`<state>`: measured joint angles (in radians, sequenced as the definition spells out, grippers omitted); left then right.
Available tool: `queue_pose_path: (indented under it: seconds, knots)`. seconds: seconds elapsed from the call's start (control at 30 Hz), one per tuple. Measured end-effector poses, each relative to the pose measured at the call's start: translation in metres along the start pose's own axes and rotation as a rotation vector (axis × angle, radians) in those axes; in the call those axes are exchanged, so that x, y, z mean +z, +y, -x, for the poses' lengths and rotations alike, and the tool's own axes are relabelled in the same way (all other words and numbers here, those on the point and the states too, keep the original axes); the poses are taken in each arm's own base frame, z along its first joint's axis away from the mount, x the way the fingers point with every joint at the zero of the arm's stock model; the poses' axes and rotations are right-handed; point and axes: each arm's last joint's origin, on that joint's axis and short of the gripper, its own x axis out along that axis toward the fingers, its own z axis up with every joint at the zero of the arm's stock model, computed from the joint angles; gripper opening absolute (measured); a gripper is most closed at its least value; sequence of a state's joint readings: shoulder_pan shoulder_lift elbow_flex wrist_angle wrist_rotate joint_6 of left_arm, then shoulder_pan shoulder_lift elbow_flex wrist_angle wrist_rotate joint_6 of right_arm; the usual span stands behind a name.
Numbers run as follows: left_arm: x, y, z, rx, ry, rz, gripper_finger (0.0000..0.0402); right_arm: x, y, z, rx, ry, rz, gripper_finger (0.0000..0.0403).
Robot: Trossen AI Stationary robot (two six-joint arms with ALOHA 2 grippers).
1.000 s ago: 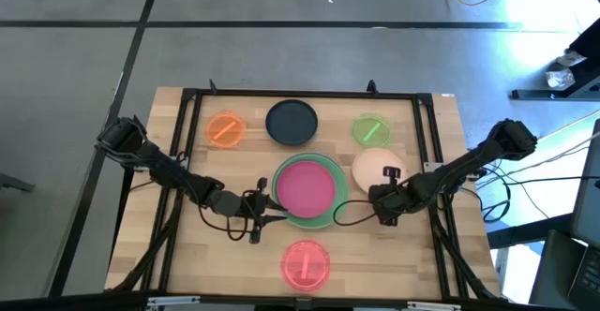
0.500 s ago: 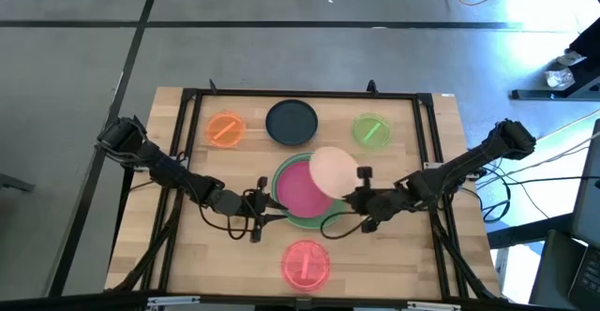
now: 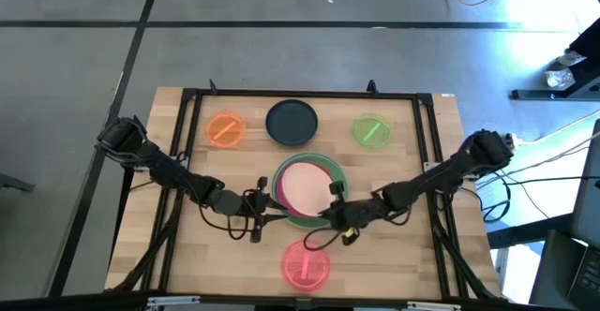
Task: Stack plastic plates
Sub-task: Stack the light red plate on top of the pink plate
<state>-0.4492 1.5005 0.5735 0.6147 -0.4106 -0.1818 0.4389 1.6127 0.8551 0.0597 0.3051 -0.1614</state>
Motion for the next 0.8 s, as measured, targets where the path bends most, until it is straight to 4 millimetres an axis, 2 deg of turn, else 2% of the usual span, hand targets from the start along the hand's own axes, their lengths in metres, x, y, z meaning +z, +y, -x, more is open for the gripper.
queue_pose_path:
  seconds: [0.17,0.5,0.63,0.8]
  knots:
    - [0.0,0.0,0.0,-0.001,0.0,0.0,0.0092,-0.01,-0.003,-0.008,0.029,0.072,-0.047,0.0007]
    - [0.002,-0.001,0.0,-0.016,-0.023,0.008,0.0092,-0.011,-0.005,-0.008,0.033,0.085,-0.137,0.0015]
    - [0.003,0.001,0.0,-0.008,-0.021,0.005,0.0092,-0.013,-0.008,-0.011,0.029,0.093,-0.188,0.0056]
    - [0.005,0.007,-0.003,0.021,-0.024,0.011,0.0092,-0.011,-0.008,-0.009,0.037,0.096,-0.147,0.0121]
